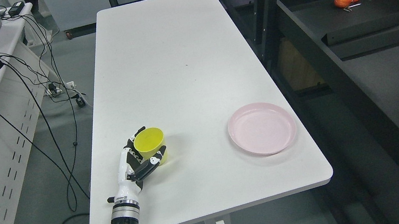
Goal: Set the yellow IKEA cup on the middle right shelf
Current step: 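Close the left hand around the yellow cup, then lift the yellow cup off the table with the left hand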
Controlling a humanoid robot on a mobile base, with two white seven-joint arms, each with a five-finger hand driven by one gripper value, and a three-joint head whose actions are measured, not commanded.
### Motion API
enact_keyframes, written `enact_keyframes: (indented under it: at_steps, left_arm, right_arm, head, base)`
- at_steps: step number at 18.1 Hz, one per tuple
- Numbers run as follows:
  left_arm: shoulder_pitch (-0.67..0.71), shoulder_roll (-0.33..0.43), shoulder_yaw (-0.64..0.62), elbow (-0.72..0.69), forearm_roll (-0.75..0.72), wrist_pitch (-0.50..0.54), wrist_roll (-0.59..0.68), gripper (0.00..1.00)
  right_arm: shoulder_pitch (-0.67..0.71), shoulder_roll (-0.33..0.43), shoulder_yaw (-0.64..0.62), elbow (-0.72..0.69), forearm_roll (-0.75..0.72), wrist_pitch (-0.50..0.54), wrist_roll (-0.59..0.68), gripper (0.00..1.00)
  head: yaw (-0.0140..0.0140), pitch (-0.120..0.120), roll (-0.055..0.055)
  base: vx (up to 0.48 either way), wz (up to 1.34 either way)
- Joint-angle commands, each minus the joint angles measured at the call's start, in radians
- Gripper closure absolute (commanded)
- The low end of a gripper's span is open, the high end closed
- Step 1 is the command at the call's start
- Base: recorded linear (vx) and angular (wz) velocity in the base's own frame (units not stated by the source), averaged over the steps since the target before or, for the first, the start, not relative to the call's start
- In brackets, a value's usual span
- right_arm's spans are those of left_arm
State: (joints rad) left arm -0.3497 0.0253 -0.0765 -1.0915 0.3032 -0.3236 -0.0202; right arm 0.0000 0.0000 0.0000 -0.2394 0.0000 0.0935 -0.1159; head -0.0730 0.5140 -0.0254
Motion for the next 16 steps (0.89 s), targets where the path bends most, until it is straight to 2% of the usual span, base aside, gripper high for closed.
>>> enact_keyframes:
  at_steps: [1, 7, 11, 16]
  left_arm:
    - [0.014, -0.008, 0.081, -0.019, 0.011, -0.087, 0.002, 1.0]
    - [0.138, -0.008, 0.031, -0.388, 0.022, -0.14, 0.002, 1.0]
    - [0.166, -0.008, 0.006, -0.499, 0.022, -0.138, 0.002, 1.0]
    - [0.167, -0.008, 0.001, -0.533, 0.022, -0.14, 0.002, 1.0]
  right_arm:
    - [0.014, -0.017, 0.017, 0.0, -0.025, 0.0, -0.001, 0.01]
    - [0.014, -0.017, 0.017, 0.0, -0.025, 0.0, -0.001, 0.01]
    - [0.014, -0.017, 0.017, 0.0, -0.025, 0.0, -0.001, 0.01]
    - [0.014, -0.017, 0.017, 0.0, -0.025, 0.0, -0.001, 0.01]
  head:
    - [0.0, 0.0, 0.0]
    - [0.0, 0.0, 0.0]
    - [0.0, 0.0, 0.0]
    - [0.0, 0.0, 0.0]
  base:
    - [-0.005, -0.04]
    - [-0.006, -0.03]
    - [-0.002, 0.01]
    - [-0.005, 0.0]
